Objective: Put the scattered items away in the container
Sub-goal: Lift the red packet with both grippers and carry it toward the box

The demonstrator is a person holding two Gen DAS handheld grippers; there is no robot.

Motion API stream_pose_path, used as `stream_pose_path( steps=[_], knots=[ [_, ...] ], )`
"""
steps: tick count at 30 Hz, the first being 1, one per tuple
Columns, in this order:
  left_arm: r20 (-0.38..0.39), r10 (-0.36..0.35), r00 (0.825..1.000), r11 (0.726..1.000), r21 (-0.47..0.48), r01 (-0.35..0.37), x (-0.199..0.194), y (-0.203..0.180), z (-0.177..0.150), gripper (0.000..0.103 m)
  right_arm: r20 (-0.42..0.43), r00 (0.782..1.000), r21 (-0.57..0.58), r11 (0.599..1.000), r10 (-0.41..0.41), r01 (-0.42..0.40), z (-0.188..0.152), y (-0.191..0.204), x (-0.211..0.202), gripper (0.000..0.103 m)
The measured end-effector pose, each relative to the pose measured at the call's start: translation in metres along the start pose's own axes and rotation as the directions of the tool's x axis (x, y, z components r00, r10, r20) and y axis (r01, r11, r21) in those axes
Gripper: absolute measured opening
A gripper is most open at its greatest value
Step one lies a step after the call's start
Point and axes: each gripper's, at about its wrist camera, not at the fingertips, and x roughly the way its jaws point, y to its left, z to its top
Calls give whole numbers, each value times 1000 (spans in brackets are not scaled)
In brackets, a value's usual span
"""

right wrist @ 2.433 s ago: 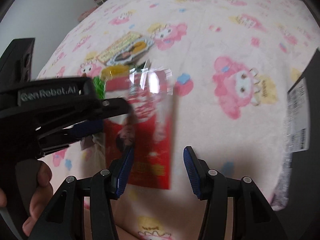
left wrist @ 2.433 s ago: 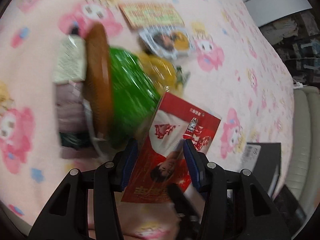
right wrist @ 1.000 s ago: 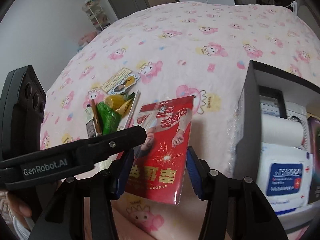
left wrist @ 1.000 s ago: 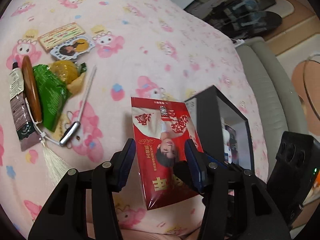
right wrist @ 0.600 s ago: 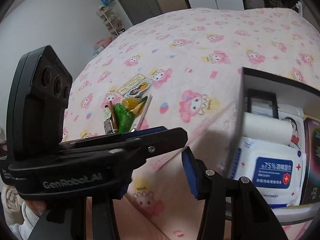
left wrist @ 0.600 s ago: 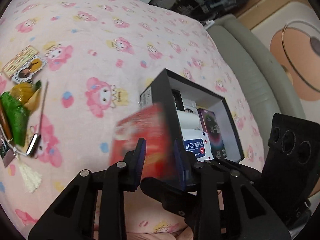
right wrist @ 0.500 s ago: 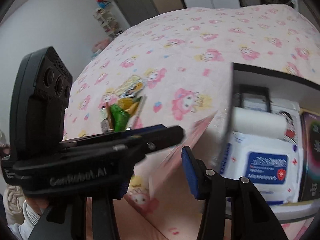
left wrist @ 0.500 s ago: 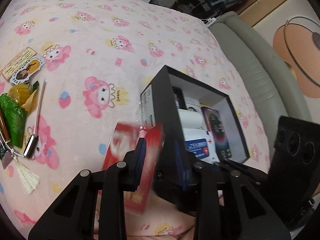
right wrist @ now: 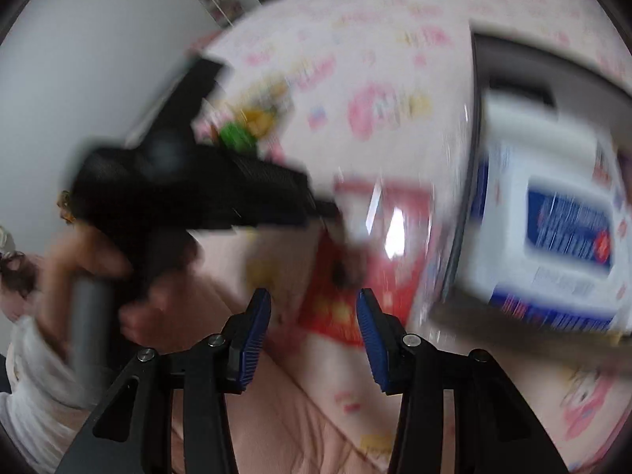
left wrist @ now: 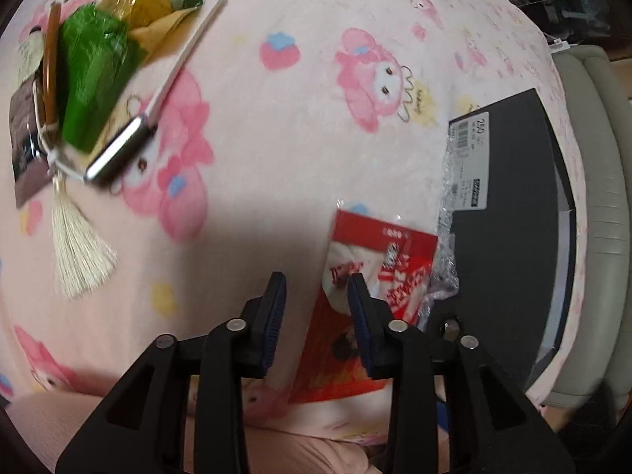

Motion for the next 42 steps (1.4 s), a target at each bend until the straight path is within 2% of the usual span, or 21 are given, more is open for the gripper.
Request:
stream_pose_path(
  steps=[1,4,7,11,16,19,22,25,28,30,32,34,36,40,42],
  knots=[
    [3,4,1000,1000,4,-4,0,0,-3,42,-26,1000,20,1000,-8,8,-4,-5,8,41],
    [1,37,999,998,41,-37,3,-8,-7,43,-60,997,77,996,-40,44,-12,-20,20,41],
    [-19,41,999,998,44,-40,10,-8,-9,43,-77,996,138,988,-53,64,-14,-38,27,42],
    [-52,30,998,998,48,-27,20,-9,-15,43,-41,994,149,983,-105,110,-13,-52,33,44],
    [-35,46,998,995,91,-43,21,-16,-27,42,-3,1000,122,992,-15,15,-11,-46,35,47],
    [-37,8,999,998,60,-6,13,-7,-34,42,-19,1000,142,990,14,-11,-11,-48,34,47],
    [-45,-5,999,1000,30,7,12,2,-40,42,-44,996,179,982,75,-66,-10,-53,31,47],
    [-50,51,997,998,48,-49,20,1,-42,44,-43,998,166,986,39,-32,-7,-54,34,47],
    [-54,62,997,996,73,-58,24,-2,-45,48,4,1000,121,992,-25,24,-4,-53,38,45],
    [-32,67,997,993,96,-63,19,-4,-50,46,16,999,96,995,-35,34,-3,-50,41,45],
    [4,68,998,991,114,-67,11,-4,-56,35,13,1000,93,995,-25,23,-2,-48,40,45],
    [51,68,996,990,121,-74,-1,-4,-65,31,40,999,89,996,-21,17,-1,-46,30,44],
    [100,60,993,992,107,-71,-15,-1,-75,29,84,996,83,996,-18,11,1,-42,17,38],
    [171,-17,985,999,54,8,-45,13,-93,28,193,981,64,998,4,-16,8,-33,-12,36],
    [194,-41,980,998,59,30,-66,4,-87,28,219,975,55,998,24,-36,12,-30,-21,35]
  ],
)
